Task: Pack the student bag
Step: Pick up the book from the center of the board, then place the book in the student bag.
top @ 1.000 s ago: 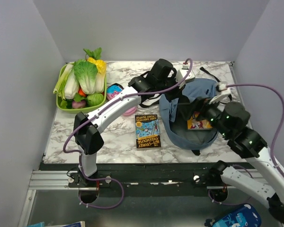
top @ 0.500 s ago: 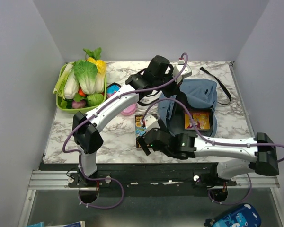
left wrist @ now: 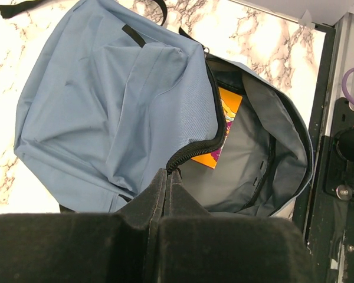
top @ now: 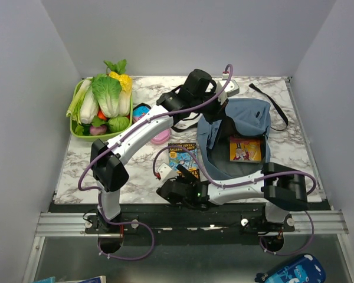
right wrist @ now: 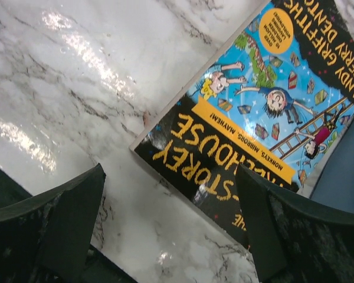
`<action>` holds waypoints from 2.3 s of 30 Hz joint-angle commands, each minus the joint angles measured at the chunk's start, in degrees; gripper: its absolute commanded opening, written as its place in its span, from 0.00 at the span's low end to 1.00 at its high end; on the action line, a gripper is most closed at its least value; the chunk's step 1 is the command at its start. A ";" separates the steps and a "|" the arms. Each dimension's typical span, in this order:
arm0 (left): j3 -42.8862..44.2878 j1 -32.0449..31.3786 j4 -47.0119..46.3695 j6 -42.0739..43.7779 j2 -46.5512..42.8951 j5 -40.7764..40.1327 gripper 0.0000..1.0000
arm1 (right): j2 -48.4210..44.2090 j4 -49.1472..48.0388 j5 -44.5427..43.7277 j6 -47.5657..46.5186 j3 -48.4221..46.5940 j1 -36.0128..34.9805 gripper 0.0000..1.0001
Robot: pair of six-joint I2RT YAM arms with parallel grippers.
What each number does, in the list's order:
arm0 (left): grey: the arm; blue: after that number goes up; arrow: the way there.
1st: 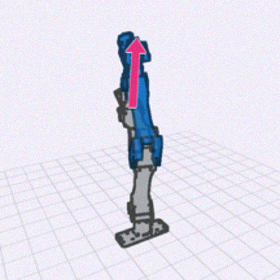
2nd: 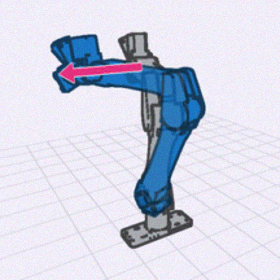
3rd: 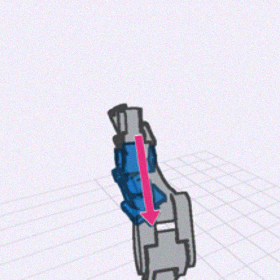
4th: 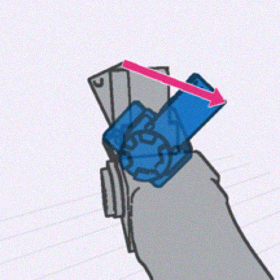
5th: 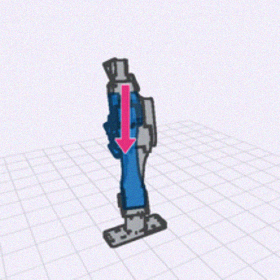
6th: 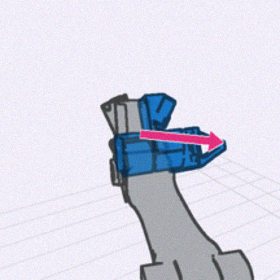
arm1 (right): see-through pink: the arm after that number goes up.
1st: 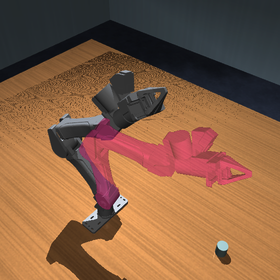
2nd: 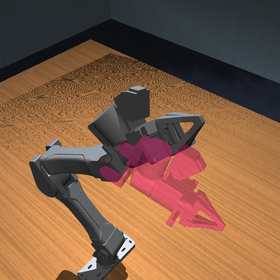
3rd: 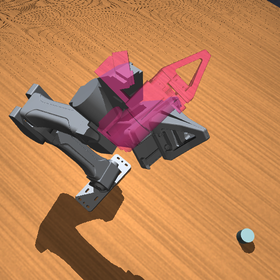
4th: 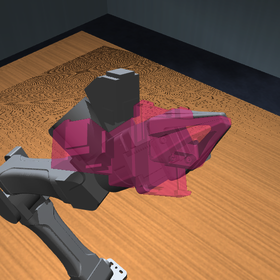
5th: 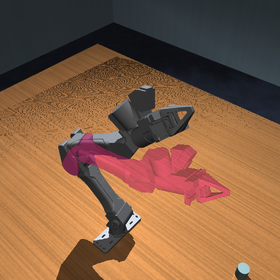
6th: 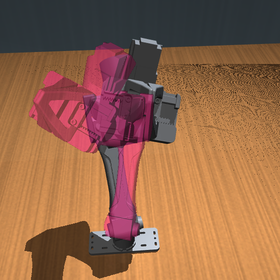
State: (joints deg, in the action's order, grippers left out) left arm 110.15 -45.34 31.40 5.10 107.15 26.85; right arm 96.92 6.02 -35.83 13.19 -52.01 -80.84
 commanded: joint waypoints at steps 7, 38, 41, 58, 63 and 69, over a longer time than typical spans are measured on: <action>-0.28 0.25 -1.51 -1.41 -1.77 3.03 0.00 | 6.17 -10.06 -6.88 2.44 1.90 0.77 1.00; -3.89 0.17 -3.71 -2.55 -5.20 3.73 0.00 | -6.57 -4.54 -2.83 9.14 7.98 2.79 0.01; -3.80 0.25 -4.06 -2.56 -5.20 2.86 0.00 | -11.83 -2.25 -5.12 6.94 5.52 2.70 0.01; -0.11 0.17 -2.92 -0.97 -3.09 0.31 0.00 | -35.23 46.65 -16.01 14.22 -18.20 -7.14 0.00; -0.02 0.17 -1.96 -0.36 -3.35 0.13 0.00 | -34.00 64.51 -24.97 29.39 -26.20 -11.27 0.01; -1.51 0.25 -2.66 0.26 -4.14 -0.13 0.00 | -32.59 81.52 -19.47 43.50 -30.62 -11.27 0.01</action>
State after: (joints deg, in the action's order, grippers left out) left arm 108.01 -45.34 29.69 4.69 105.12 27.64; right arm 63.88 68.86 -54.08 46.54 -81.54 -91.79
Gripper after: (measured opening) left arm 0.006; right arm 0.047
